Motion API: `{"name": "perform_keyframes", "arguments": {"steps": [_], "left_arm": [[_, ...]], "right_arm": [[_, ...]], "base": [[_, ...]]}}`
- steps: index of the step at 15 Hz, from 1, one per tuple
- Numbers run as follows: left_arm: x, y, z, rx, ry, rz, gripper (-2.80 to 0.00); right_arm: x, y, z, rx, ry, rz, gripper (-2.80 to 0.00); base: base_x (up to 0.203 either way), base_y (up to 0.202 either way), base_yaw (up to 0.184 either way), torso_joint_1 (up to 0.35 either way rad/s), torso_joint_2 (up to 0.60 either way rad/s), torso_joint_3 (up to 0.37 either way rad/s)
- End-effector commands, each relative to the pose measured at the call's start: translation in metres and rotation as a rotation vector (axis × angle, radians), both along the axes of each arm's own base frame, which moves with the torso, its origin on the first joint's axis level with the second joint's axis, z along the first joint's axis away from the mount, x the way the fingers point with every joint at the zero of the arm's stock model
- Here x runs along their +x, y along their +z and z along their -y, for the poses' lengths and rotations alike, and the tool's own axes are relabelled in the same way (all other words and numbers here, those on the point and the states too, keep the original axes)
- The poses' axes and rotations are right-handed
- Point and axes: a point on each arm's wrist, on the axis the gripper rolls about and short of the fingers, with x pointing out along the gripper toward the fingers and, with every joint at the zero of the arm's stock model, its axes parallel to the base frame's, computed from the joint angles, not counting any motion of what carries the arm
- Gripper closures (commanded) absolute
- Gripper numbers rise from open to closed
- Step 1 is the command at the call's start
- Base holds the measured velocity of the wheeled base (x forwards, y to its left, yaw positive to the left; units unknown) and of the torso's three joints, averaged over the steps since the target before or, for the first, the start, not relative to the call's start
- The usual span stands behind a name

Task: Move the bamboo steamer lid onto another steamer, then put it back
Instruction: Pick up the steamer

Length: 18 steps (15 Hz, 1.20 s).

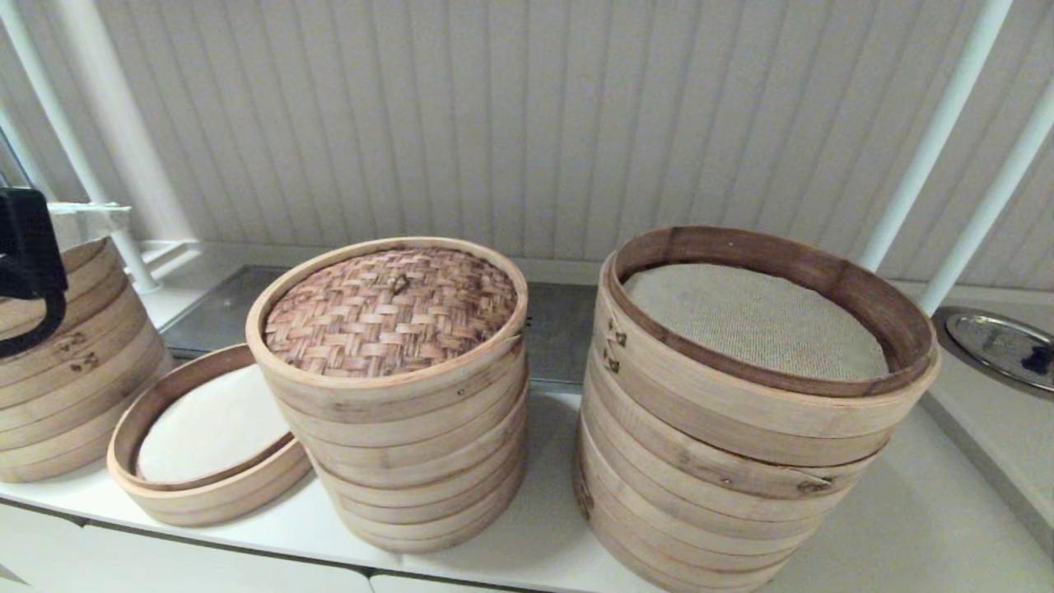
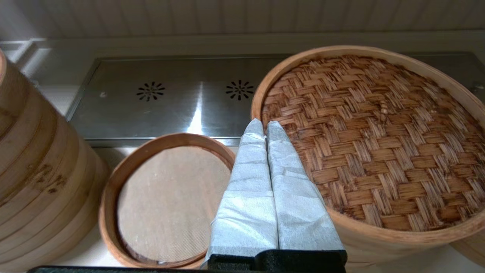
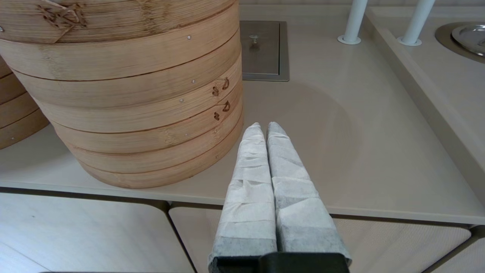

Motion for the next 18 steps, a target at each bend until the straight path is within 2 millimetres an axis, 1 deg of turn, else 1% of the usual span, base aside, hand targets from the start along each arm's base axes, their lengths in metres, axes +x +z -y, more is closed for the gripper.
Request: {"name": "perform_keyframes", "arguments": {"steps": [1, 2, 4, 6, 7, 8, 9, 10, 11, 12, 14, 16, 18], "left_arm": [[0.019, -0.009, 0.009, 0.009, -0.027, -0.052, 0.00], [0.022, -0.009, 0.012, 0.007, -0.039, -0.054, 0.00], [0.030, -0.011, 0.025, -0.006, -0.090, -0.058, 0.00], [0.051, -0.019, 0.036, -0.006, -0.100, -0.086, 0.00], [0.059, -0.021, 0.039, -0.010, -0.101, -0.091, -0.75], [0.069, -0.022, 0.044, -0.018, -0.106, -0.103, -2.80], [0.073, -0.021, 0.050, -0.034, -0.119, -0.105, -2.80], [0.077, -0.023, 0.060, -0.041, -0.150, -0.119, -2.80], [0.085, -0.026, 0.071, -0.044, -0.170, -0.134, -2.80], [0.092, -0.023, 0.078, -0.051, -0.180, -0.127, -2.80], [0.100, -0.023, 0.093, -0.050, -0.208, -0.132, -2.80], [0.110, -0.028, 0.106, -0.038, -0.216, -0.147, -2.80], [0.121, -0.038, 0.117, -0.018, -0.209, -0.173, -2.80]], "right_arm": [[0.000, 0.000, 0.000, 0.000, 0.001, -0.002, 0.00], [0.000, 0.000, 0.000, 0.000, 0.001, -0.002, 0.00], [0.000, 0.000, 0.000, 0.000, 0.001, -0.003, 0.00], [0.000, 0.000, 0.000, 0.000, 0.001, -0.001, 0.00], [0.000, 0.000, 0.000, 0.000, 0.001, -0.001, 0.00], [0.000, 0.000, 0.000, 0.000, 0.001, -0.001, 0.00], [0.000, 0.000, 0.000, 0.000, 0.001, -0.001, 0.00], [0.000, 0.000, 0.000, 0.000, 0.001, -0.001, 0.00], [0.000, 0.000, 0.000, 0.000, 0.001, -0.003, 0.00], [0.000, 0.000, 0.000, 0.000, 0.001, -0.001, 0.00], [0.000, 0.000, 0.000, 0.000, 0.001, -0.002, 0.00], [0.000, 0.000, 0.000, 0.000, 0.001, -0.001, 0.00], [0.000, 0.000, 0.000, 0.000, 0.001, -0.001, 0.00]], "base": [[0.000, 0.000, 0.000, 0.000, 0.00, 0.000], [0.000, 0.000, 0.000, 0.000, 0.00, 0.000], [0.000, 0.000, 0.000, 0.000, 0.00, 0.000], [0.000, 0.000, 0.000, 0.000, 0.00, 0.000], [0.000, 0.000, 0.000, 0.000, 0.00, 0.000], [0.000, 0.000, 0.000, 0.000, 0.00, 0.000], [0.000, 0.000, 0.000, 0.000, 0.00, 0.000], [0.000, 0.000, 0.000, 0.000, 0.00, 0.000], [0.000, 0.000, 0.000, 0.000, 0.00, 0.000], [0.000, 0.000, 0.000, 0.000, 0.00, 0.000], [0.000, 0.000, 0.000, 0.000, 0.00, 0.000], [0.000, 0.000, 0.000, 0.000, 0.00, 0.000], [0.000, 0.000, 0.000, 0.000, 0.00, 0.000]]}}
